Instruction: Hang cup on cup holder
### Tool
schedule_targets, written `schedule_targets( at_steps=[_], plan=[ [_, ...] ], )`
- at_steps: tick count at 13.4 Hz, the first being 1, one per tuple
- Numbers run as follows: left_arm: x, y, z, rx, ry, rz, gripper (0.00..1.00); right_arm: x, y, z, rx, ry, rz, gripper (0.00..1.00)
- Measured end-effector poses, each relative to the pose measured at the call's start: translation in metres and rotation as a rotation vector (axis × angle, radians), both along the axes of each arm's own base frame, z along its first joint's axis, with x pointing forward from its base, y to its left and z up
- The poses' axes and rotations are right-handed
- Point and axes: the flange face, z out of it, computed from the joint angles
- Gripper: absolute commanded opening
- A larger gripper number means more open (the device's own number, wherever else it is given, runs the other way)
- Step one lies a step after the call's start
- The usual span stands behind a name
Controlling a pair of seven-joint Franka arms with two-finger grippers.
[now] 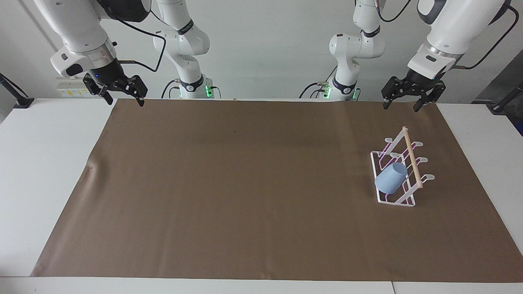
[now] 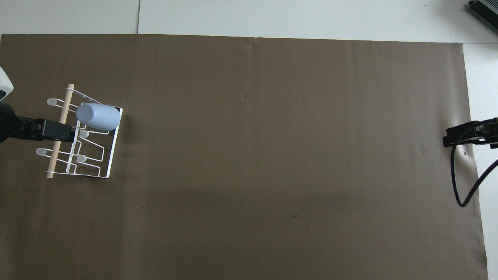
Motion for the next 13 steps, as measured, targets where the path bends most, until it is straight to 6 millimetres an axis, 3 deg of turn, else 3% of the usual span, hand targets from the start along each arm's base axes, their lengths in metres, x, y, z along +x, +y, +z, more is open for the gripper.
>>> schedule_targets(
  at_steps=[6, 13],
  plan=[
    [0.02, 0.0, 0.009, 0.005, 0.019, -0.01, 1.0, 0.0, 0.0, 0.0, 0.0, 0.0, 0.001, 1.0],
    [0.023, 0.0, 0.008, 0.038, 0.016, -0.018, 1.0, 0.0, 0.003, 0.0, 0.0, 0.0, 0.005, 1.0]
  ],
)
